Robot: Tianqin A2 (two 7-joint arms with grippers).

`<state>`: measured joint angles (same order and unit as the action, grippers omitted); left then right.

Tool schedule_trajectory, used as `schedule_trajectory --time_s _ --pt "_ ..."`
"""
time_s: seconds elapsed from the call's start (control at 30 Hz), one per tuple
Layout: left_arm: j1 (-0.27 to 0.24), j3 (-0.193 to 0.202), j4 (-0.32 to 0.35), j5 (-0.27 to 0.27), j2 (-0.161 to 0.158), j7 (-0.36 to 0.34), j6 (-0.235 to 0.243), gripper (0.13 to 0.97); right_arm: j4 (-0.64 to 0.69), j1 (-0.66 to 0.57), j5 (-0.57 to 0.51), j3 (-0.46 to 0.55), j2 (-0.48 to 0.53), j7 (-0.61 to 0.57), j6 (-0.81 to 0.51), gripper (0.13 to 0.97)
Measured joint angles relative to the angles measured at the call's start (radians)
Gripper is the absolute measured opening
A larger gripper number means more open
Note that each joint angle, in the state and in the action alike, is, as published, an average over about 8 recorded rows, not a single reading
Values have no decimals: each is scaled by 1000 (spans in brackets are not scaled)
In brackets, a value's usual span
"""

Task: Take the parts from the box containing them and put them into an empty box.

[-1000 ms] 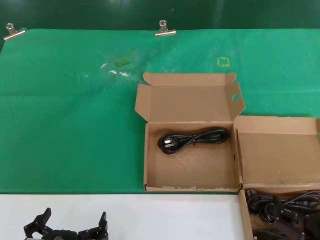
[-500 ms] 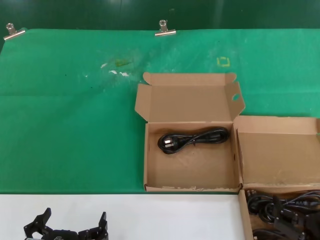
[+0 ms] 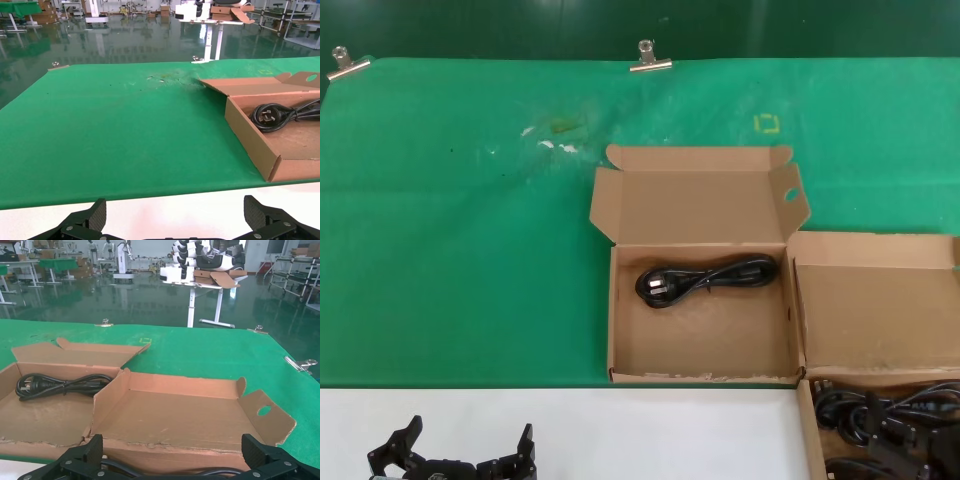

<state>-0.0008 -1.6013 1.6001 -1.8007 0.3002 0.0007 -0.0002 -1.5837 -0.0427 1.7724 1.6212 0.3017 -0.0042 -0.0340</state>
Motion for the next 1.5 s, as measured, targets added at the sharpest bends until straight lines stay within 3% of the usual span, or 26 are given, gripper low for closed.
schedule_trajectory --time_s 1.5 --pt "0 0 0 0 0 0 0 966 0 0 0 0 0 0 0 966"
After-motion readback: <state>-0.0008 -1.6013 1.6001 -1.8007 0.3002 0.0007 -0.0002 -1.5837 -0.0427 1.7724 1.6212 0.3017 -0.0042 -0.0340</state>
